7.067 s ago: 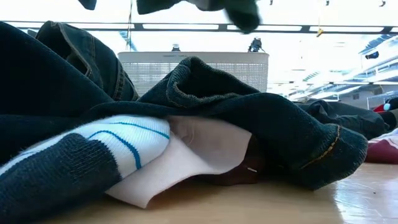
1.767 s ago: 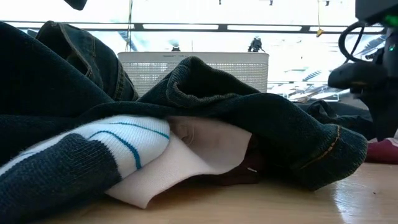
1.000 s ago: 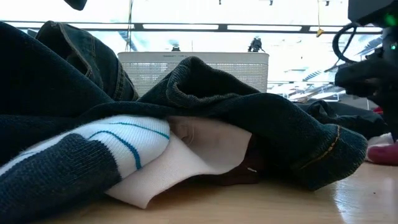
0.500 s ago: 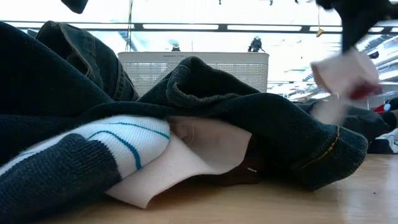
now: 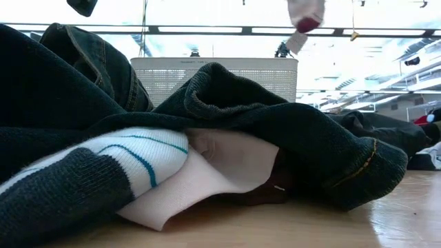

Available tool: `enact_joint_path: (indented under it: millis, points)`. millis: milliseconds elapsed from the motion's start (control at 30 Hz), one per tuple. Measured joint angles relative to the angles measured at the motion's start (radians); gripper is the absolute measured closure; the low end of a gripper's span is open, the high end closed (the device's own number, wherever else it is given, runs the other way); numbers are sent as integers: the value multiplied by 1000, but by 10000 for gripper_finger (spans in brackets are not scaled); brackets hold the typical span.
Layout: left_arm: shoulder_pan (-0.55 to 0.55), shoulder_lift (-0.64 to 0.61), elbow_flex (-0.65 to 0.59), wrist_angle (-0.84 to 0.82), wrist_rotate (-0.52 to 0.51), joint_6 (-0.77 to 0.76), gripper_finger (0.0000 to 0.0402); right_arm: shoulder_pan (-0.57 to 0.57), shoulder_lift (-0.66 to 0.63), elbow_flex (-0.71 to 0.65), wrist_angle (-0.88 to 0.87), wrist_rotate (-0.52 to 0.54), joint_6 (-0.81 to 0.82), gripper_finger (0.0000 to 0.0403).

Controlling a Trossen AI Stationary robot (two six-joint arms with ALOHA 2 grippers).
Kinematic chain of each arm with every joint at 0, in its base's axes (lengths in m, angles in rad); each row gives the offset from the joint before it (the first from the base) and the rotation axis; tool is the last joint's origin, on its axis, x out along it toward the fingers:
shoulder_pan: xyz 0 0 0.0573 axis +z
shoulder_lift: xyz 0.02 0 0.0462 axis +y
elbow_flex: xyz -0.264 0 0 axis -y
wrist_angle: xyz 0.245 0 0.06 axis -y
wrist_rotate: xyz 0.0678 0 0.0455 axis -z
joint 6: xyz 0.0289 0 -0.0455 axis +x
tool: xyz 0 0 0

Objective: Sort clothes
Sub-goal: Put the white pink sock into the laundry organizer

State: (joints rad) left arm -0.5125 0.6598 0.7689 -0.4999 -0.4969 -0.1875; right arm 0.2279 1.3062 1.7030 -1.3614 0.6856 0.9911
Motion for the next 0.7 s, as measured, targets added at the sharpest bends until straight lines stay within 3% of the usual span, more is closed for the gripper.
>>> enact_joint_path:
  millis: [300, 700]
  points:
    - [0, 0, 0, -1, -1, 0, 269, -242, 23, 24, 372, -125, -411, 403]
    - [0, 0, 0, -1, 0, -3, 269, -478, 243, 24, 664, -451, -606, 403]
